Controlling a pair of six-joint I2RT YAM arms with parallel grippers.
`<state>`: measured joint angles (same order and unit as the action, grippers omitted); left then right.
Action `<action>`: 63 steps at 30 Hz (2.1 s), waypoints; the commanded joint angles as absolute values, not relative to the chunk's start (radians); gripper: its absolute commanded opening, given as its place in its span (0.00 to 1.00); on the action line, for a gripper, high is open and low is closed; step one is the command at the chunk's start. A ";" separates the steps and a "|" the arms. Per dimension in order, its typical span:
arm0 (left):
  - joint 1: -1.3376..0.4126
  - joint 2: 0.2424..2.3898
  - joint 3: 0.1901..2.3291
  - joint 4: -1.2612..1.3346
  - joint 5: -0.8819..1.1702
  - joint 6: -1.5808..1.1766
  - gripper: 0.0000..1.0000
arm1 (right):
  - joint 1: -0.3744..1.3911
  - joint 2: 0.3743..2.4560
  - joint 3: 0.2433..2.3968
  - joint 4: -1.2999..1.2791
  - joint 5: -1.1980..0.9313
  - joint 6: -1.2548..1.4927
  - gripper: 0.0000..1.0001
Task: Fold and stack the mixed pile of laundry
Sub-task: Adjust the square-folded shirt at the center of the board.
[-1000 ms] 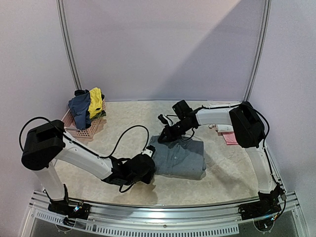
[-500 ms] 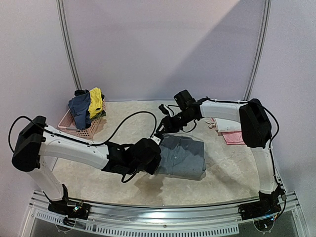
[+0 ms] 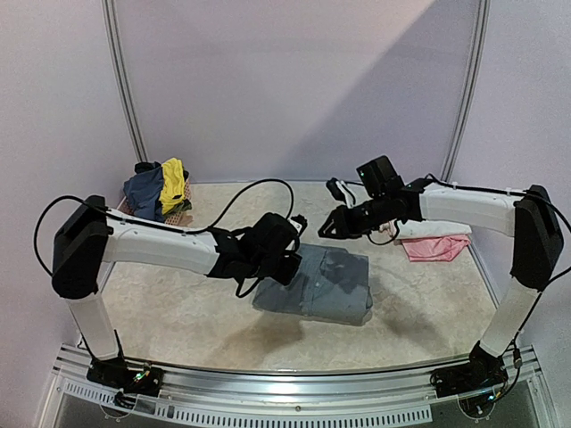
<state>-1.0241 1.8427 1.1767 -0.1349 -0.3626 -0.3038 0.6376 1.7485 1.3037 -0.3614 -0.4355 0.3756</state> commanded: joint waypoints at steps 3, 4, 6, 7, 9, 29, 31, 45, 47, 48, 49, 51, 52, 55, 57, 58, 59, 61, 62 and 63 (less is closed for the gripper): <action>-0.971 1.935 1.215 -0.091 -0.281 -0.272 0.42 | 0.587 1.692 1.111 -0.263 -0.424 0.413 0.16; -0.967 1.949 1.213 -0.085 -0.277 -0.272 0.42 | 0.577 1.703 1.102 -0.256 -0.432 0.412 0.15; -0.961 1.965 1.203 -0.070 -0.273 -0.272 0.41 | 0.559 1.737 1.090 -0.232 -0.441 0.411 0.14; -0.959 1.971 1.195 -0.061 -0.275 -0.272 0.41 | 0.546 1.752 1.086 -0.222 -0.452 0.410 0.13; -0.954 1.980 1.177 -0.046 -0.278 -0.274 0.41 | 0.517 1.806 1.082 -0.187 -0.487 0.408 0.12; -0.993 1.906 1.151 -0.096 -0.341 -0.263 0.40 | 0.440 2.103 1.158 -0.139 -0.545 0.348 0.10; -1.021 1.889 1.187 -0.127 -0.341 -0.241 0.41 | 0.440 2.092 1.159 -0.156 -0.529 0.340 0.10; -1.106 2.092 1.396 -0.161 -0.295 -0.216 0.39 | 0.441 2.027 1.195 -0.224 -0.499 0.332 0.15; -1.102 2.126 1.408 -0.154 -0.290 -0.224 0.38 | 0.442 2.007 1.206 -0.239 -0.499 0.333 0.16; -1.100 2.138 1.409 -0.150 -0.289 -0.227 0.38 | 0.442 1.998 1.214 -0.255 -0.495 0.333 0.17; -1.099 2.148 1.409 -0.145 -0.296 -0.239 0.38 | 0.444 1.988 1.223 -0.271 -0.488 0.333 0.18; -1.091 2.167 1.410 -0.140 -0.296 -0.258 0.37 | 0.452 1.954 1.240 -0.306 -0.470 0.329 0.22; -1.084 2.179 1.409 -0.135 -0.293 -0.268 0.37 | 0.458 1.934 1.245 -0.321 -0.459 0.328 0.26; -1.076 2.197 1.406 -0.121 -0.288 -0.288 0.36 | 0.484 1.855 1.227 -0.330 -0.435 0.345 0.33; -1.074 2.199 1.394 -0.100 -0.287 -0.295 0.36 | 0.513 1.797 1.189 -0.316 -0.420 0.372 0.35; -1.074 2.197 1.387 -0.090 -0.286 -0.298 0.36 | 0.527 1.755 1.168 -0.312 -0.412 0.391 0.35; -1.074 2.196 1.379 -0.081 -0.284 -0.302 0.35 | 0.543 1.722 1.140 -0.307 -0.399 0.403 0.35; -1.074 2.190 1.363 -0.063 -0.281 -0.308 0.35 | 0.577 1.654 1.072 -0.278 -0.382 0.437 0.34; -1.074 2.188 1.357 -0.057 -0.281 -0.310 0.35 | 0.596 1.630 1.034 -0.256 -0.379 0.462 0.33; -1.074 2.186 1.348 -0.049 -0.281 -0.313 0.35 | 0.613 1.600 0.998 -0.236 -0.382 0.477 0.31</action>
<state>-1.0870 2.1624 1.3903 -0.0753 -0.2947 -0.2867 0.5507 1.6917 1.1160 -0.2733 -0.4202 0.3965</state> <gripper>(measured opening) 0.353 0.333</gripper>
